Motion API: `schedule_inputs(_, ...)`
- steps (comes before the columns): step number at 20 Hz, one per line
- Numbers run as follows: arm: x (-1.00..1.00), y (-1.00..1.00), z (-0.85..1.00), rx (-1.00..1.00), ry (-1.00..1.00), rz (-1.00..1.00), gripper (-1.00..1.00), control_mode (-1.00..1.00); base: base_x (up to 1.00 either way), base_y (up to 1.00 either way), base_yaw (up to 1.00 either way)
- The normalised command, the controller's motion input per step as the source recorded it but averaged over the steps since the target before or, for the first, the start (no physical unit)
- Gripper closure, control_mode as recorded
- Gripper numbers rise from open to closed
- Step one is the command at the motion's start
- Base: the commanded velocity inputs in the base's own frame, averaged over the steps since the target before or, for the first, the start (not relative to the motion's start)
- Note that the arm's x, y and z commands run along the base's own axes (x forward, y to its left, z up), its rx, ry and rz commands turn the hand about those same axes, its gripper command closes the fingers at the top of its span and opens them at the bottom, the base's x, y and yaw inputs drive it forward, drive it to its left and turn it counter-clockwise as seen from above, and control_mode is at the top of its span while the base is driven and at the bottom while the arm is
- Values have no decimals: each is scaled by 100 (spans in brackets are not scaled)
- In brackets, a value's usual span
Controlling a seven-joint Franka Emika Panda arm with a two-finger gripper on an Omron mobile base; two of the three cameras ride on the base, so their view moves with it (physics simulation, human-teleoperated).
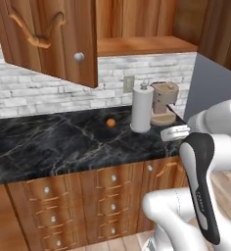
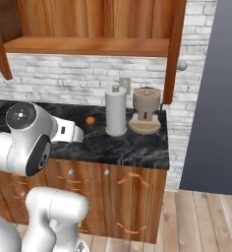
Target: Close all open cabinet doors.
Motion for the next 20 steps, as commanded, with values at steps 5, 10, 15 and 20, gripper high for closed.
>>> schedule_inputs(5,0,0,0,0,0,0,-100,100,44,-23,-5)
schedule_inputs(10,0,0,0,0,0,0,-100,100,45,-15,-6)
schedule_inputs(15,0,0,0,0,0,0,-100,100,49,-6,-1)
schedule_inputs(20,0,0,0,0,0,0,-100,100,46,-8,0)
